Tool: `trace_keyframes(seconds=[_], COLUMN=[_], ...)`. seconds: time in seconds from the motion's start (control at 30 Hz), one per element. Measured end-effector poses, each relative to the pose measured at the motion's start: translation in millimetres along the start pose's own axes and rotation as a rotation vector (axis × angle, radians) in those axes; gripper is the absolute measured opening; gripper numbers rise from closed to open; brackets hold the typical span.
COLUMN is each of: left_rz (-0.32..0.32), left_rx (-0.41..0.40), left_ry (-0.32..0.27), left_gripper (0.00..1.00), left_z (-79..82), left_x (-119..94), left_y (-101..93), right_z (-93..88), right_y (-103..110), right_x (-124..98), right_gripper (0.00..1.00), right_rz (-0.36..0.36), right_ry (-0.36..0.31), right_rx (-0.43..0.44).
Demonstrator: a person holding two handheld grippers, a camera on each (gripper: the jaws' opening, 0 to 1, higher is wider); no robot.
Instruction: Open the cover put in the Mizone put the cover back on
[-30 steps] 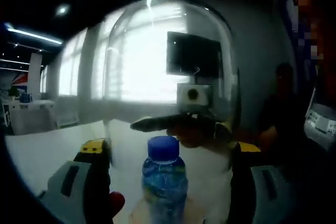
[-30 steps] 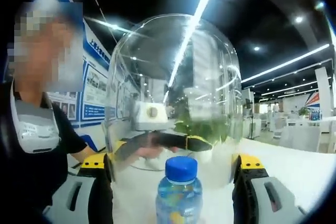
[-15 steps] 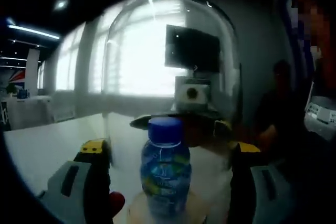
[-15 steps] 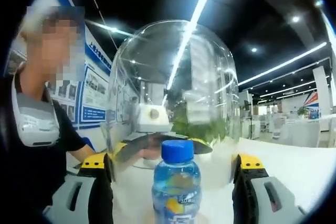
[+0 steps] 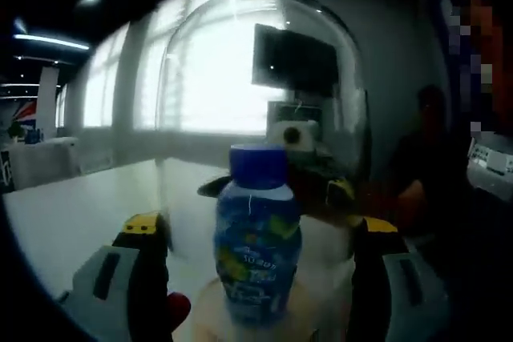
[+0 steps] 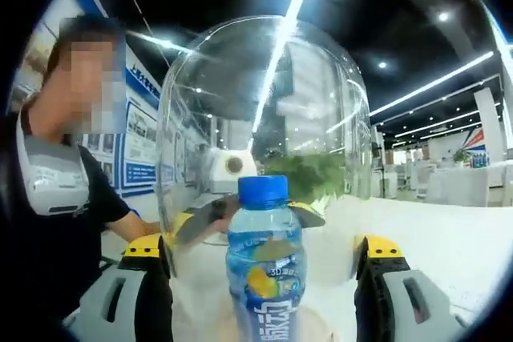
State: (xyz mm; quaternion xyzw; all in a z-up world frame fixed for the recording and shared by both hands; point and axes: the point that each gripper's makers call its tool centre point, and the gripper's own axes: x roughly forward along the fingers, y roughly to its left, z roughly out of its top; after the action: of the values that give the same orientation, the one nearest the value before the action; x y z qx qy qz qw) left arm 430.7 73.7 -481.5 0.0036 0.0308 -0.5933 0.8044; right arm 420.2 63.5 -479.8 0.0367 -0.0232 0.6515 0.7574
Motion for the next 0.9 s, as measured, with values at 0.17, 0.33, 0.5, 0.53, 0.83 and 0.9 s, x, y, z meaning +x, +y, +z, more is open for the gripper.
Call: trace_keyframes(seconds=[0.17,0.33,0.5,0.53,0.83,0.9], left_rz=[0.0,0.002,-0.006,-0.007,-0.015,-0.017], left_rx=[-0.016,-0.025,-0.03,-0.028,-0.062,-0.059], left_ry=[0.017,0.034,0.048,0.055,0.095,0.101], left_gripper=[0.82,0.82,0.82,0.82,0.82,0.82], left_z=[-10.0,-18.6,-27.4,-29.7,-44.3,-44.4], left_x=[1,0,1,1,3,2], left_y=[2.5,6.3,6.7,6.8,4.2,2.7], right_z=[-9.2,-16.2,-22.6,-23.5,-18.4,-16.8], right_y=[-5,-6,-5,-5,-1,0], right_x=[0,2,2,2,-1,0], right_gripper=[0.89,0.89,0.89,0.89,0.88,0.88], right_rz=[0.0,0.003,0.001,0.001,0.008,0.009], right_ry=[0.02,0.038,0.066,0.072,0.049,0.047], right_rx=[0.011,0.015,0.002,-0.003,-0.011,-0.015])
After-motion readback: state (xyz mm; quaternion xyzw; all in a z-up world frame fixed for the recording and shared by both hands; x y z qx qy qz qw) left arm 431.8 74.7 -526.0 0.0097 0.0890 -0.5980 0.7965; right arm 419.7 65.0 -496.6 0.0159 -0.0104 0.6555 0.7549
